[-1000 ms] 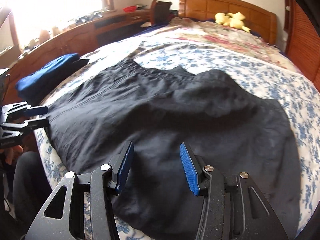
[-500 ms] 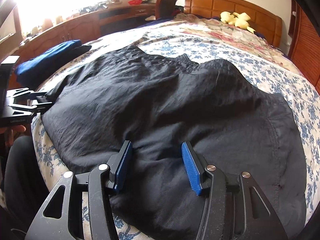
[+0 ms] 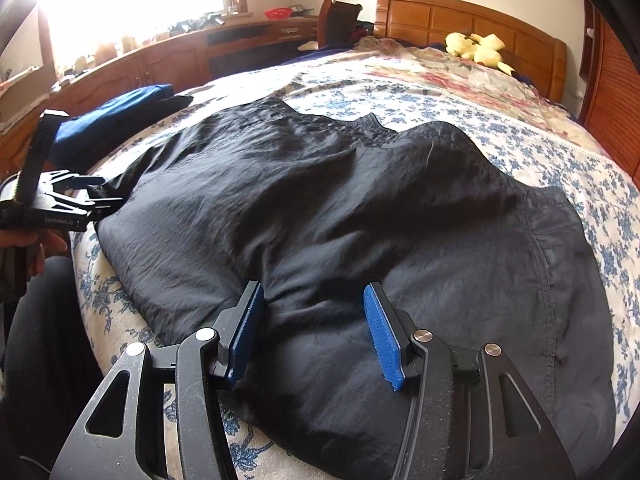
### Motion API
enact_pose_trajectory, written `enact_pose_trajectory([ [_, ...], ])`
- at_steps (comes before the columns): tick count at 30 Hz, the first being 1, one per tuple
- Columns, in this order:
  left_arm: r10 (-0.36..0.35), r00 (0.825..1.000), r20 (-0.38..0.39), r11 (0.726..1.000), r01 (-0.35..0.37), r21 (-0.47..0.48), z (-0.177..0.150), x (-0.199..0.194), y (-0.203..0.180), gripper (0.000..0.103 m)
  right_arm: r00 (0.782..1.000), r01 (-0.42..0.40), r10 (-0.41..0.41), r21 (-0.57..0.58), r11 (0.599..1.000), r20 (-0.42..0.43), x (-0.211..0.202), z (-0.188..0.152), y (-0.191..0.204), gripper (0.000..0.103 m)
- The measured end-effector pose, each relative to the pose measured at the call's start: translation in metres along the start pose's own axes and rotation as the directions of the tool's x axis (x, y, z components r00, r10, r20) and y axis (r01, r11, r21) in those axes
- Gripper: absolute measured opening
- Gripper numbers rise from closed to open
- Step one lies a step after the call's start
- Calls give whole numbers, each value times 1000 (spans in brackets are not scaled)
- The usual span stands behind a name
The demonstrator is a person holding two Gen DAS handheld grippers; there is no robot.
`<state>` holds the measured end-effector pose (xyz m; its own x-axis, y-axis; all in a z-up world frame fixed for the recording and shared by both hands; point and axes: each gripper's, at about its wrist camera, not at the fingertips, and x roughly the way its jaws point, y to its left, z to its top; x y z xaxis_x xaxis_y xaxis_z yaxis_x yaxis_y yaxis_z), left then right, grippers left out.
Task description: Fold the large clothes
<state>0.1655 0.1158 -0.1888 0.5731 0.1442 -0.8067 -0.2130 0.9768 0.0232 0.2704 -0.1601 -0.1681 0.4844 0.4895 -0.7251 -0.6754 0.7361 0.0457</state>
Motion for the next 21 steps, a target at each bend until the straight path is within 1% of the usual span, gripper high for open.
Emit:
enact_pose_trajectory([
  [3,1,1000,-1,1000,-1,-7,-1,-1,0,93,1000,-9,9,2,1000,-3,-2,-1,-2,53],
  [6,-8,1000,15,1000,8,-23,-3,-8,1,91,1000,6,-6,-5,1000,-7,-4,0,-1,54],
  [7,-27,999,32,999,28,-29,-4,-14,2,87,1000,11,-12,-9,1000,-9,-4,0,0,54],
  [8,-40,999,33,999,41,-28,-5,-16,2,82,1000,16,-16,-13,1000,-9,-4,0,1,54],
  [9,-51,998,34,998,52,-25,-7,-19,2,80,1000,22,-22,-17,1000,-10,-4,1,2,54],
  [10,-53,998,38,998,54,-21,-8,-22,2,74,1000,24,-25,-20,1000,-10,-4,1,3,54],
  [11,-63,997,41,998,63,-16,-10,-25,1,65,1000,26,-27,-22,999,-10,-4,1,3,55],
  [12,-79,996,40,997,80,-18,-11,-28,1,63,1000,28,-28,-24,999,-10,-3,1,3,55],
  [14,-90,995,36,996,91,-17,-13,-31,1,56,999,29,-30,-26,999,-11,-2,1,3,55],
  [19,-126,992,30,992,127,-23,-17,-31,1,47,999,38,-38,-23,999,-14,0,2,4,57],
  [21,-147,989,29,988,148,-42,-16,-30,4,40,999,44,-44,-19,999,-17,3,4,3,58],
])
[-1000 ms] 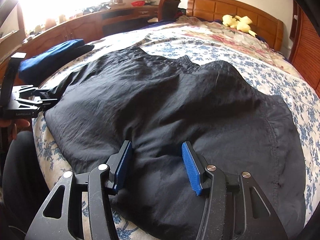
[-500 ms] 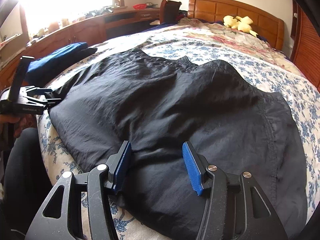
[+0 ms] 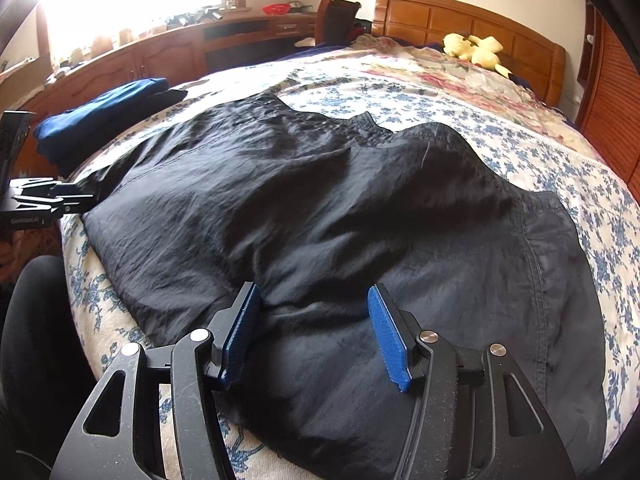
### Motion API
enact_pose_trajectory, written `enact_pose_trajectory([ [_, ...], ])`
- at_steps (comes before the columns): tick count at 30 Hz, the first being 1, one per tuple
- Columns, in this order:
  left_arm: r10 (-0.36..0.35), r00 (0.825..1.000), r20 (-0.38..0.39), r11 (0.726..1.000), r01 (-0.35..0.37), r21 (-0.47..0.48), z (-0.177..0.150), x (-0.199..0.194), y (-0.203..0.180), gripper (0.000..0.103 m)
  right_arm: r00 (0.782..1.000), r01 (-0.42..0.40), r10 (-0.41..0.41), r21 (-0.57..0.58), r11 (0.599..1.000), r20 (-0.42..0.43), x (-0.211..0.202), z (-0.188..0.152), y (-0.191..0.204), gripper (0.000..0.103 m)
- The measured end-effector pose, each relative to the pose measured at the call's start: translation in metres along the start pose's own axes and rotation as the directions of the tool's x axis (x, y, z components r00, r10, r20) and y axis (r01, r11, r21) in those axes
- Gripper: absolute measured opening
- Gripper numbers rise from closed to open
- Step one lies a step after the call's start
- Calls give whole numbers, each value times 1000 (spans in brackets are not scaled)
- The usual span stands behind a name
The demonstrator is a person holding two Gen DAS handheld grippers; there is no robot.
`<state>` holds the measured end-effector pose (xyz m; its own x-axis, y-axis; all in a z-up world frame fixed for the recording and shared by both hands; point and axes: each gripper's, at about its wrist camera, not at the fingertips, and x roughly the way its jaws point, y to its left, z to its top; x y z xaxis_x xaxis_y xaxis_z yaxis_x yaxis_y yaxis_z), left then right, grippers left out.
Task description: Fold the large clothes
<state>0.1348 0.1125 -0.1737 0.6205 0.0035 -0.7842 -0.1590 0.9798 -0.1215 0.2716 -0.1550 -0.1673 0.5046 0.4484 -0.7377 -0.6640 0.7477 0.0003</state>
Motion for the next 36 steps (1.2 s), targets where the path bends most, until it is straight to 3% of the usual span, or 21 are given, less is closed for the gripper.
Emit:
enact_pose_trajectory([
  [2,-38,999,-3,999,38,-13,3,-1,1,25,1000,5,-5,2,1000,-3,4,4,0,59],
  [5,-40,999,34,999,40,8,10,-14,-9,13,1000,2,-2,4,1000,-11,8,7,-2,59],
  [12,-93,977,194,990,70,126,65,-74,-77,8,1000,-2,3,27,1000,-9,-5,7,-16,59],
  [19,-210,948,241,947,135,292,112,-94,-178,6,997,67,-72,130,989,38,-47,-9,-67,59],
  [28,-423,895,141,831,321,453,127,-82,-315,5,981,171,-190,263,950,48,-98,-54,-143,59],
  [32,-438,895,78,810,355,467,118,-58,-348,5,972,211,-233,328,921,29,-117,-78,-174,59],
  [36,-415,909,27,801,351,484,102,-36,-365,6,961,250,-277,371,894,22,-132,-89,-196,59],
])
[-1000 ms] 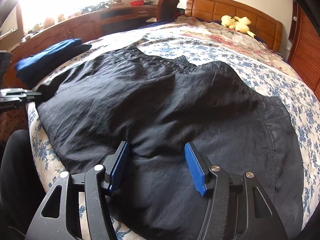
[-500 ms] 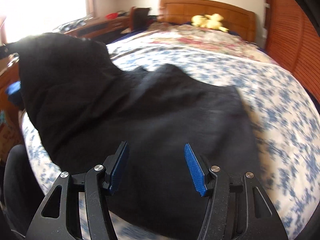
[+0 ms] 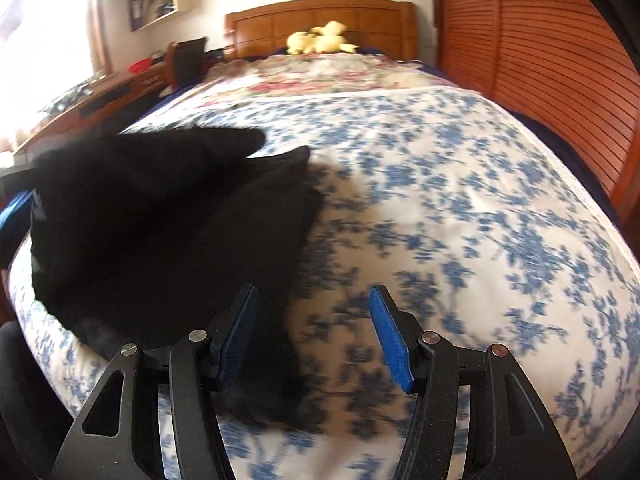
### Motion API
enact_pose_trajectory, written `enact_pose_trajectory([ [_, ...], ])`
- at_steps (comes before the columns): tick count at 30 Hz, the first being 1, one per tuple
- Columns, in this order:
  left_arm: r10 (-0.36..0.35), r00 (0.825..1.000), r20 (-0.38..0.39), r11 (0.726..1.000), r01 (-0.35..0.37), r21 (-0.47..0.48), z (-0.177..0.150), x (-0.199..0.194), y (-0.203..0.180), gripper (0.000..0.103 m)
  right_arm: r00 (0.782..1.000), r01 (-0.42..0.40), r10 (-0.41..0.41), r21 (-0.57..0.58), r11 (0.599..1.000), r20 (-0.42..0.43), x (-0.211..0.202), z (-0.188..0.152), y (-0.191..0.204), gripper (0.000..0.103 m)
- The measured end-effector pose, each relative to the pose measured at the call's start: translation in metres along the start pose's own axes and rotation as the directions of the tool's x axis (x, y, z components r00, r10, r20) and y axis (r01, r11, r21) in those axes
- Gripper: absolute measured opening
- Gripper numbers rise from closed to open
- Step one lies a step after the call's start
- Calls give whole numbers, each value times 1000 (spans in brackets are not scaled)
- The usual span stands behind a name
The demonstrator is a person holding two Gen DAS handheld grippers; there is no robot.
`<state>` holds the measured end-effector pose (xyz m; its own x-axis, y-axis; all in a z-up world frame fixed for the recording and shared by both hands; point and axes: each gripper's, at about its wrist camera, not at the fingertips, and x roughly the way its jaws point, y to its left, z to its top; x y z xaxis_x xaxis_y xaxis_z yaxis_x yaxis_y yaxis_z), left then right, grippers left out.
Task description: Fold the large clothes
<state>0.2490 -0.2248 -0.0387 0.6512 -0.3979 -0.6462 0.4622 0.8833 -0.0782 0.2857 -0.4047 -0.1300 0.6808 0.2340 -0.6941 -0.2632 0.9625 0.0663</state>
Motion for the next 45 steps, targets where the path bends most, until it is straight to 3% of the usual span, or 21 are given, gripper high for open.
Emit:
enact_pose_trajectory([
  [8,40,999,24,999,-40,-3,-4,-10,-3,15,1000,-18,17,31,999,26,-10,8,-4,59],
  [18,84,990,111,996,-84,-8,-18,-67,20,27,991,-61,59,11,998,124,-32,46,30,59],
  [23,156,982,109,988,-155,-20,-36,-78,44,31,977,-97,93,10,995,190,-48,60,45,59],
  [28,183,980,79,983,-180,-49,-57,-80,67,31,963,-153,156,-33,988,220,-62,71,75,59],
  [36,195,979,54,978,-190,-85,-84,-74,83,31,961,-181,209,-158,971,182,-53,66,124,59],
  [45,198,980,31,976,-195,-93,-92,-66,87,31,978,-194,203,-148,970,47,-2,45,127,59],
])
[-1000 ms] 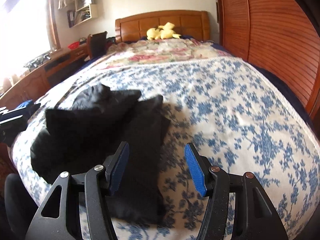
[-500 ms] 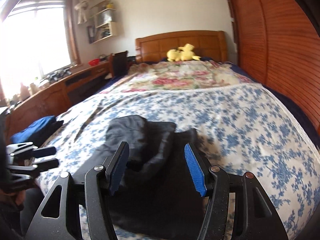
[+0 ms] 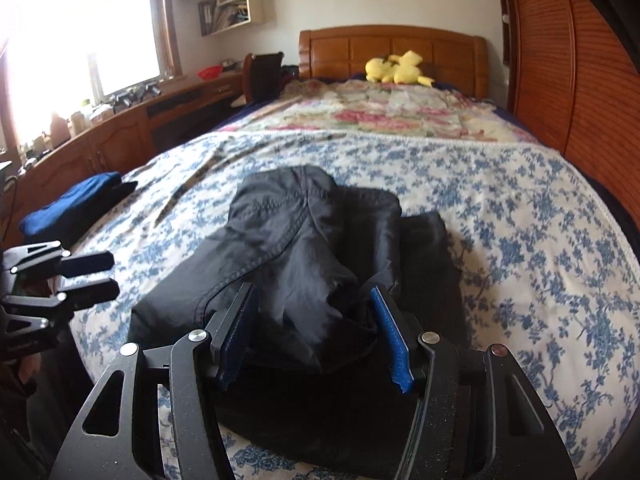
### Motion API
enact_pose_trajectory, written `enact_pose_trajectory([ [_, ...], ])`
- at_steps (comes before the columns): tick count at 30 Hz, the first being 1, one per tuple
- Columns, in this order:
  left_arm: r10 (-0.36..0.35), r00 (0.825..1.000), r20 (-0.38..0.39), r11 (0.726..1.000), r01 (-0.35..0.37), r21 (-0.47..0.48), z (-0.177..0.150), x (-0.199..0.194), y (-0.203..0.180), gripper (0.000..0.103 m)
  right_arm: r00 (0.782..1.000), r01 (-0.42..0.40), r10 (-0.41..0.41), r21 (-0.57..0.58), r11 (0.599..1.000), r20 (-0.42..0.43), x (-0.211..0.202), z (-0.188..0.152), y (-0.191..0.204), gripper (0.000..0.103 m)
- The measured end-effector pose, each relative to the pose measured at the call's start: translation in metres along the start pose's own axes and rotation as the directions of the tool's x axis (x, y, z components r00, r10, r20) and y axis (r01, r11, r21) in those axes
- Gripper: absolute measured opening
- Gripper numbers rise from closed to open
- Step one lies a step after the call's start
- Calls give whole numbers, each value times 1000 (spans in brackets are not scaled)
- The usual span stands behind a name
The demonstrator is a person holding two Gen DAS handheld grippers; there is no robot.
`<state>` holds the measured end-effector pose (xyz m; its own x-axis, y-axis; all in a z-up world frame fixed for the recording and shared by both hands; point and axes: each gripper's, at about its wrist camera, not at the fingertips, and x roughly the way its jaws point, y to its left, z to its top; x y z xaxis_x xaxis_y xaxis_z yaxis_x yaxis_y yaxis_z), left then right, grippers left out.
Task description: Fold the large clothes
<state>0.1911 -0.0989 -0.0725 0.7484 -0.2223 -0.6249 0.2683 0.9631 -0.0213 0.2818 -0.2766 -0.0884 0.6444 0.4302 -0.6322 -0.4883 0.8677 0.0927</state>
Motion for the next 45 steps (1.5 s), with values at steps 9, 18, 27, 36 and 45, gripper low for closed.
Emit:
enact_pose_trajectory([
  [9,12,1000,0,1000,-12,-5,4,2,3,31,996,-37,42,-52,998,84,-23,0,8,7],
  [18,1,1000,-7,1000,-1,14,7,7,-2,31,965,43,-32,-39,998,261,-87,0,-5,5],
  [27,-14,1000,-4,1000,14,18,7,10,-6,31,960,234,-251,139,962,122,-89,-28,-84,1],
  [36,-14,1000,-10,1000,14,7,4,14,-1,31,980,148,-156,71,986,123,-69,-21,-58,1],
  [45,-6,1000,-17,1000,6,-20,-5,12,16,31,996,7,-4,-30,1000,87,-32,-9,0,20],
])
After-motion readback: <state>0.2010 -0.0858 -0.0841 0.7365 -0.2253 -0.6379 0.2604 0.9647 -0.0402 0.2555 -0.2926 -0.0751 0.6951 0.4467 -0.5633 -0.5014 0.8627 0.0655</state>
